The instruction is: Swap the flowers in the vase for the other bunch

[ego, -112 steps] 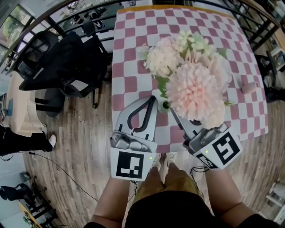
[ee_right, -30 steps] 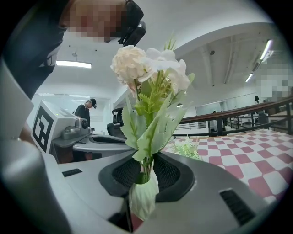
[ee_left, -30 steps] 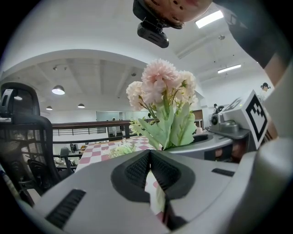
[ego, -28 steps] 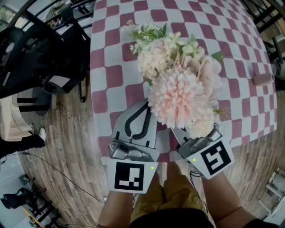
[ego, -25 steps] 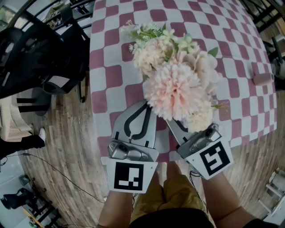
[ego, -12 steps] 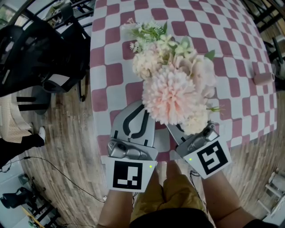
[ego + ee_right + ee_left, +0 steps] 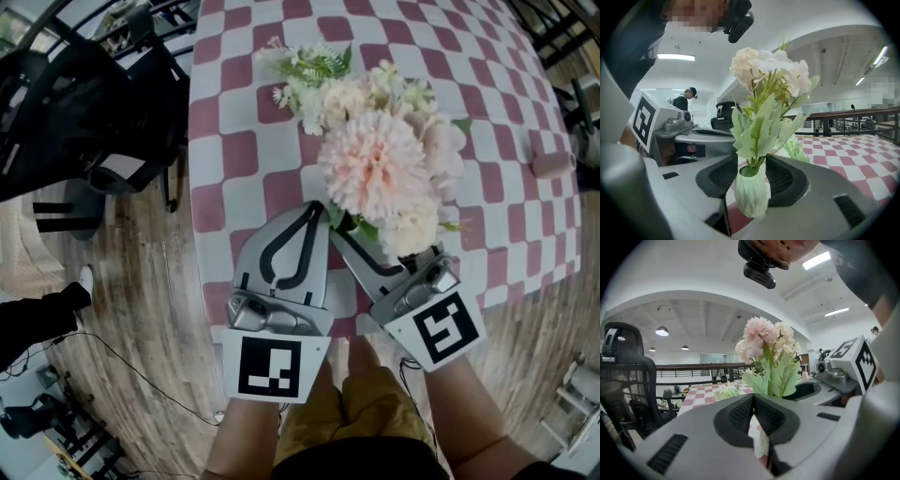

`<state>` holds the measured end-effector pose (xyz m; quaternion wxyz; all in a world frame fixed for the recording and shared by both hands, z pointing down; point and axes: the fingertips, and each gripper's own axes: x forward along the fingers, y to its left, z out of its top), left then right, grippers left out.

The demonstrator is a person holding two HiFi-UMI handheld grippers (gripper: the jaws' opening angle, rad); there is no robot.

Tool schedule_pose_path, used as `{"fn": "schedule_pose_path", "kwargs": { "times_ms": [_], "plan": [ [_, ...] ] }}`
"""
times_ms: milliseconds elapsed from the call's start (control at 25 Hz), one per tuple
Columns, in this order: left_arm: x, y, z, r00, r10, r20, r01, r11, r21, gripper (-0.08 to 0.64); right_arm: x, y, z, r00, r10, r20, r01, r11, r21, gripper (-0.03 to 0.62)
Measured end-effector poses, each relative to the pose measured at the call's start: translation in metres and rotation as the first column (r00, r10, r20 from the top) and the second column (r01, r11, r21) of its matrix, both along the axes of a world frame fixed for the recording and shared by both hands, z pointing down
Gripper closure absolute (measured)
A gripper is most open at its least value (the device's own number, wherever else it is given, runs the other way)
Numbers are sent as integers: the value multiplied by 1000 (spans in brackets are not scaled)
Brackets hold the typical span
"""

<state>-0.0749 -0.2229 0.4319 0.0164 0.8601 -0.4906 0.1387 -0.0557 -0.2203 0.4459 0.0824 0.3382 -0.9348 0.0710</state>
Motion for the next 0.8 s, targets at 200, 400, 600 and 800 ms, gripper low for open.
{"fn": "schedule_pose_path", "kwargs": {
  "times_ms": [200, 400, 600, 800],
  "plan": [
    [0, 1, 0, 1000, 6, 3, -6, 1000, 2, 551, 0, 2, 0, 1000, 6, 4, -6, 1000, -2, 405],
    [4, 5, -2, 1000, 10, 1, -10, 1000, 7, 551, 3, 5, 0, 1000, 6, 5, -6, 1000, -8, 405],
    [5, 8, -3, 1000, 8, 3, -8, 1000, 7, 551, 5, 8, 0, 1000, 10, 12, -10, 1000, -15, 405],
    [5, 12, -5, 1000, -8, 1, 8, 1000, 9, 551, 9, 12, -1, 1000, 22, 14, -22, 1000, -16, 405]
  ]
}}
